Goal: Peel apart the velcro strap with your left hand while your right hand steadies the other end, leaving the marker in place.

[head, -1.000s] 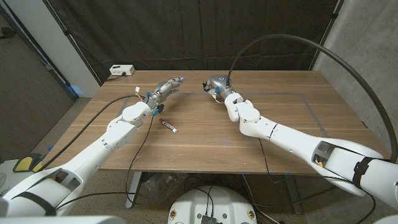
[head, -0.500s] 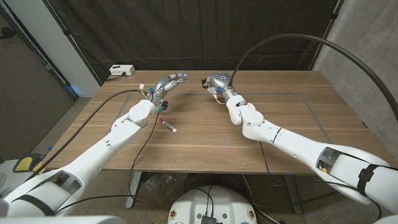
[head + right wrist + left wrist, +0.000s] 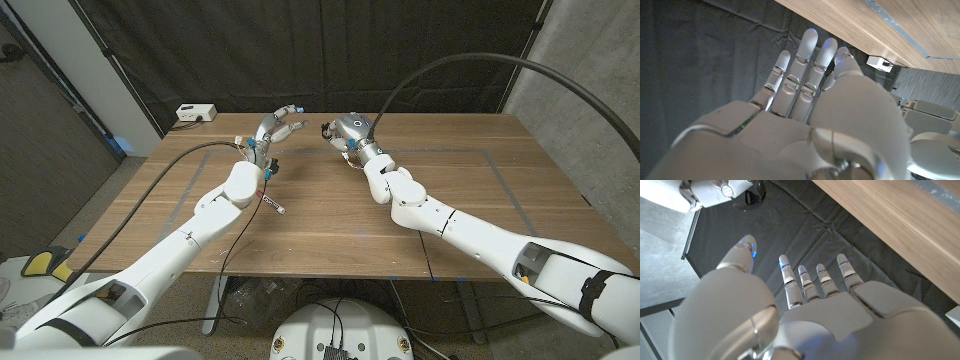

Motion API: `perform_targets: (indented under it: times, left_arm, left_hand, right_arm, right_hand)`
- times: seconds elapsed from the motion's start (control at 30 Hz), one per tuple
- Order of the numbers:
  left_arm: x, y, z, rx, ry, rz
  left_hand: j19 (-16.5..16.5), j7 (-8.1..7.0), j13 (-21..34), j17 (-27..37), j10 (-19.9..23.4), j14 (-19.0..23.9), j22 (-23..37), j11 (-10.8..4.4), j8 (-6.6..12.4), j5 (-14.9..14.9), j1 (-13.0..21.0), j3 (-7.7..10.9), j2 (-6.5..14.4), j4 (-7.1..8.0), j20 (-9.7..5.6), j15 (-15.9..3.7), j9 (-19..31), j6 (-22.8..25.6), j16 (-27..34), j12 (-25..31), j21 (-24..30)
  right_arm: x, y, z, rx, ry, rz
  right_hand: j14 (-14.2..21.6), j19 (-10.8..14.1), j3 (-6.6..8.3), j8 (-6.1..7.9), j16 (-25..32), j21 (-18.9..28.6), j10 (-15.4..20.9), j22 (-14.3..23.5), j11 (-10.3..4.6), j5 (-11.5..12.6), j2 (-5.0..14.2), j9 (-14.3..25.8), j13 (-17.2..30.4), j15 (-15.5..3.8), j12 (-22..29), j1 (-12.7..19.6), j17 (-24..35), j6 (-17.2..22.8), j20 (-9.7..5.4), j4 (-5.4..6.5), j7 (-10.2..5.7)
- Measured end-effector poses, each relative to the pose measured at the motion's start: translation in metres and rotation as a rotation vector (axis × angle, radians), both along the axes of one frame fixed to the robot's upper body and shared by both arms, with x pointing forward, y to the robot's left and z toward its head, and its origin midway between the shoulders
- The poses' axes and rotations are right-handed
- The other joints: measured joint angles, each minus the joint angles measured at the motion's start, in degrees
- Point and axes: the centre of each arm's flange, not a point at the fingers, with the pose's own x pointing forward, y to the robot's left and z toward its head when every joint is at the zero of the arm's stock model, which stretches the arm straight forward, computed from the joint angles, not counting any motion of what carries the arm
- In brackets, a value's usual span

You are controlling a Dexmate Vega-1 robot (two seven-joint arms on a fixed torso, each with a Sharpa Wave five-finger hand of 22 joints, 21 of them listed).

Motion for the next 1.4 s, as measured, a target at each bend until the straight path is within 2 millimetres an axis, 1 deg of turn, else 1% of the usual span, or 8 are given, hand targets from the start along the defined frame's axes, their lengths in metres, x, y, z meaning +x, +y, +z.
perform_targets:
  times: [0.27,0.33,0.47,0.6,0.87,1.03,1.17,1.4]
  left_arm:
    - [-0.005,-0.008,0.005,0.057,-0.025,0.028]
    - [-0.006,-0.01,0.006,0.082,-0.032,0.046]
    - [-0.007,-0.013,0.007,0.095,-0.038,0.051]
    - [-0.008,-0.015,0.008,0.11,-0.045,0.066]
    - [-0.008,-0.021,0.008,0.122,-0.052,0.075]
    - [-0.008,-0.023,0.007,0.109,-0.068,0.087]
    - [-0.007,-0.027,0.005,0.076,-0.085,0.083]
    - [-0.007,-0.033,0.003,0.034,-0.109,0.034]
  left_hand:
    - [-0.51,0.73,0.25,0.13,-2.24,-1.12,0.0,0.61,-1.33,1.14,0.57,-0.85,-0.49,0.12,0.1,0.51,0.27,-3.47,-0.21,-0.61,-0.28]
    - [-0.15,0.42,0.31,0.13,-2.22,-1.12,0.0,0.59,-1.23,1.27,1.71,-0.85,0.63,0.12,-0.26,0.51,0.46,-3.12,-0.21,-0.61,-0.28]
    - [0.8,0.01,0.31,0.13,-1.2,-0.87,-0.01,-0.41,0.15,1.27,3.45,-0.87,0.55,0.13,-1.2,-0.35,0.53,0.01,-0.21,-0.22,-0.28]
    - [1.04,0.11,0.31,0.13,-0.66,-0.48,-0.01,-0.93,0.23,1.27,3.96,-1.26,1.09,0.04,-1.67,-0.74,0.53,0.87,0.04,0.24,-0.28]
    - [0.87,2.97,0.65,0.13,-0.27,-0.48,-0.01,-0.12,2.49,1.27,5.08,-2.93,-0.05,0.44,-1.17,-0.28,1.26,4.04,0.04,0.24,-0.28]
    - [1.07,3.42,1.08,0.48,2.76,1.23,0.19,-0.79,5.66,1.92,5.3,-4.29,0.19,1.18,-1.02,-0.96,2.46,8.96,1.01,1.46,-0.09]
    - [1.59,2.85,1.37,0.66,4.69,2.11,0.28,-1.34,7.21,1.94,5.77,-5.07,1.05,1.8,-1.54,-1.03,3.18,11.02,1.37,2.06,0.0]
    - [1.68,1.98,1.63,1.2,5.16,2.51,0.54,-1.21,6.52,1.94,3.77,-5.39,5.03,3.99,-1.63,-1.23,3.28,7.97,1.83,2.06,0.44]
  right_arm:
    - [-0.004,0.001,0.001,0.002,-0.019,0.011]
    - [-0.006,0.001,0.001,0.006,-0.026,0.016]
    - [-0.009,0.001,0.002,0.008,-0.038,0.024]
    - [-0.014,0.002,0.002,0.01,-0.06,0.039]
    - [-0.022,0.004,0.006,0.008,-0.1,0.061]
    - [-0.025,0.005,0.008,0.008,-0.114,0.069]
    - [-0.026,0.006,0.009,0.005,-0.12,0.077]
    - [-0.027,0.009,0.008,-0.005,-0.124,0.092]
  right_hand:
    - [0.2,-0.21,-0.23,-0.61,0.0,1.05,0.0,0.0,0.0,0.02,0.0,0.02,0.29,-0.2,0.0,0.0,0.78,0.61,-0.21,0.23,0.02]
    - [0.2,-0.53,-0.23,-0.86,0.0,1.09,-0.01,0.0,0.0,0.02,-0.01,0.02,0.4,-0.2,0.0,0.0,0.9,0.61,-0.1,0.23,0.02]
    - [0.2,-0.61,-0.23,-1.37,-0.15,1.68,0.3,-0.01,0.31,0.02,0.0,0.04,0.15,-0.2,-0.04,0.0,1.24,0.71,-0.02,0.23,0.12]
    - [0.2,-0.61,-0.4,-1.54,-0.24,2.18,0.3,-0.01,0.31,0.02,0.0,0.04,0.05,-0.2,-0.41,0.0,1.52,0.57,-0.01,0.4,0.26]
    - [0.2,-1.05,-0.72,-1.86,-0.24,2.96,0.82,-0.17,0.83,0.02,0.09,0.07,0.72,-0.2,-0.41,-0.09,2.12,0.48,0.0,0.07,0.35]
    - [0.2,-1.33,-1.03,-2.03,-0.24,3.55,1.11,-0.17,0.94,0.62,0.07,0.07,1.51,-0.2,-0.01,-0.06,2.89,0.88,-0.11,-0.26,0.97]
    - [0.2,-1.54,-1.18,-2.41,-0.24,4.02,1.53,-0.16,0.52,0.84,-0.38,-0.12,2.1,-0.19,0.44,0.39,3.45,1.95,0.1,-0.41,1.95]
    - [0.3,-2.04,-1.18,-2.7,-0.24,4.66,1.87,-0.43,0.17,1.47,-0.46,-0.29,3.01,-0.1,0.73,0.46,4.22,2.77,0.0,-0.4,1.53]
